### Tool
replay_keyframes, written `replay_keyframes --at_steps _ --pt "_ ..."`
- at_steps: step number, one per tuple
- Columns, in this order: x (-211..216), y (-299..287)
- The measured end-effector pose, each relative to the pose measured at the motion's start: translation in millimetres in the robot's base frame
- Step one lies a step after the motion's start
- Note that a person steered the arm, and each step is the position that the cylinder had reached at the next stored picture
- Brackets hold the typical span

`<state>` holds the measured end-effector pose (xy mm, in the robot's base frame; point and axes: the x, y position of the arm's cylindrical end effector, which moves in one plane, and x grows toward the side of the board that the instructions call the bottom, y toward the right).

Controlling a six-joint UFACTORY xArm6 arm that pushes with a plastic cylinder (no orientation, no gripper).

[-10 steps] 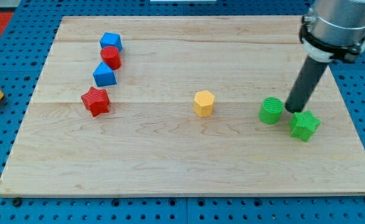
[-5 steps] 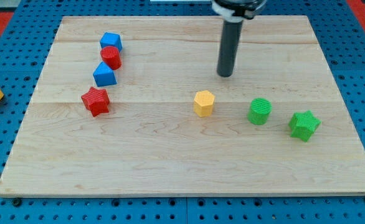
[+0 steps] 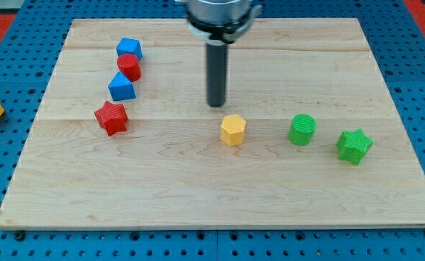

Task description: Arrange the green blocks and yellow hexagon in a row

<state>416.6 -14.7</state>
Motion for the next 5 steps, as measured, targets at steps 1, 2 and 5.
replay_keyframes --at_steps 1,2,5 --pt "57 -27" --pt "95 -39" --pt "77 53"
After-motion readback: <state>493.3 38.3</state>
